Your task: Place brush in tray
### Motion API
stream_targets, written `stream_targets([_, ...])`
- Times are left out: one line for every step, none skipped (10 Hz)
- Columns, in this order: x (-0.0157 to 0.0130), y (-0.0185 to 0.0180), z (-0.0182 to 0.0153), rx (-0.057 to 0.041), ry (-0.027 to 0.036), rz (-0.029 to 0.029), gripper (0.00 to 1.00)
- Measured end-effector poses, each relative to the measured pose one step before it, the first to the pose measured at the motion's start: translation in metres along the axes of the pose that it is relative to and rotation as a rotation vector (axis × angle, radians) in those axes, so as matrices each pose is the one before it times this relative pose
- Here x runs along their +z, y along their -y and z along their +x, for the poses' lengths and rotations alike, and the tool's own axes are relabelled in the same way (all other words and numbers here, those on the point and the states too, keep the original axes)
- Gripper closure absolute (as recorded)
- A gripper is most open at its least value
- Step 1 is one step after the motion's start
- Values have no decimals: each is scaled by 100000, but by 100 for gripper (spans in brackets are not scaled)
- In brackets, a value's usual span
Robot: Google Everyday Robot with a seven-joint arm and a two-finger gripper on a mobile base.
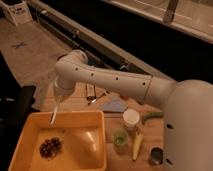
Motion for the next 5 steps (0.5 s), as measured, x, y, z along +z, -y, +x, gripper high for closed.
stream_targets([-4, 2, 4, 7, -6, 7, 82])
stream_targets([3, 30, 32, 10, 6, 56, 82])
stream_targets([168, 57, -74, -1009, 60, -540, 82])
stream_targets([375, 277, -301, -2822, -74, -2825, 82])
stream_targets([637, 656, -645, -3501, -90, -4138, 82])
